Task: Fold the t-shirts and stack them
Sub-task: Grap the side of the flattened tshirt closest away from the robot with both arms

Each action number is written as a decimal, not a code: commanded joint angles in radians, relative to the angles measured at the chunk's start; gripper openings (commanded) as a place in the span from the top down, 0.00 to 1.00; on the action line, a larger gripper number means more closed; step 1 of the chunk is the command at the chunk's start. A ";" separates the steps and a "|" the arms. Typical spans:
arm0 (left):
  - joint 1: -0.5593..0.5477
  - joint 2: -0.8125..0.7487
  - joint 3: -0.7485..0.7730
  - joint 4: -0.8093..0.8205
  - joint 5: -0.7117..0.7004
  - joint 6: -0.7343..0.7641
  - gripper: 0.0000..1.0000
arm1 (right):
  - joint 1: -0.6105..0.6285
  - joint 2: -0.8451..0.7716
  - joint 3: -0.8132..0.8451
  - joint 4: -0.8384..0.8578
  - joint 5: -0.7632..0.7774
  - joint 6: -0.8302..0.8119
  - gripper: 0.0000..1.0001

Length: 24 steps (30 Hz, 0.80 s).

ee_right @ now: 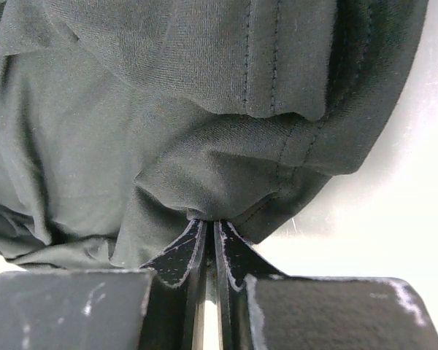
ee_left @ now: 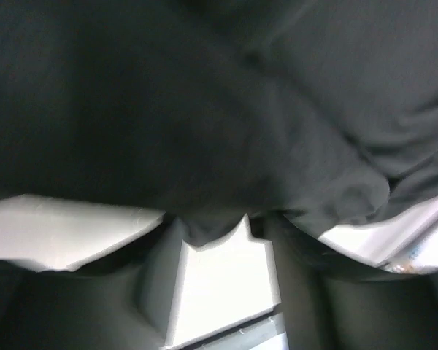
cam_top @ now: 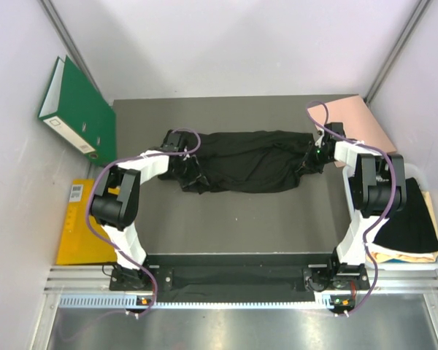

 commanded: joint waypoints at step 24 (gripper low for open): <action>-0.017 -0.247 -0.025 -0.445 -0.312 0.031 0.67 | 0.009 0.038 0.013 0.008 -0.018 -0.038 0.94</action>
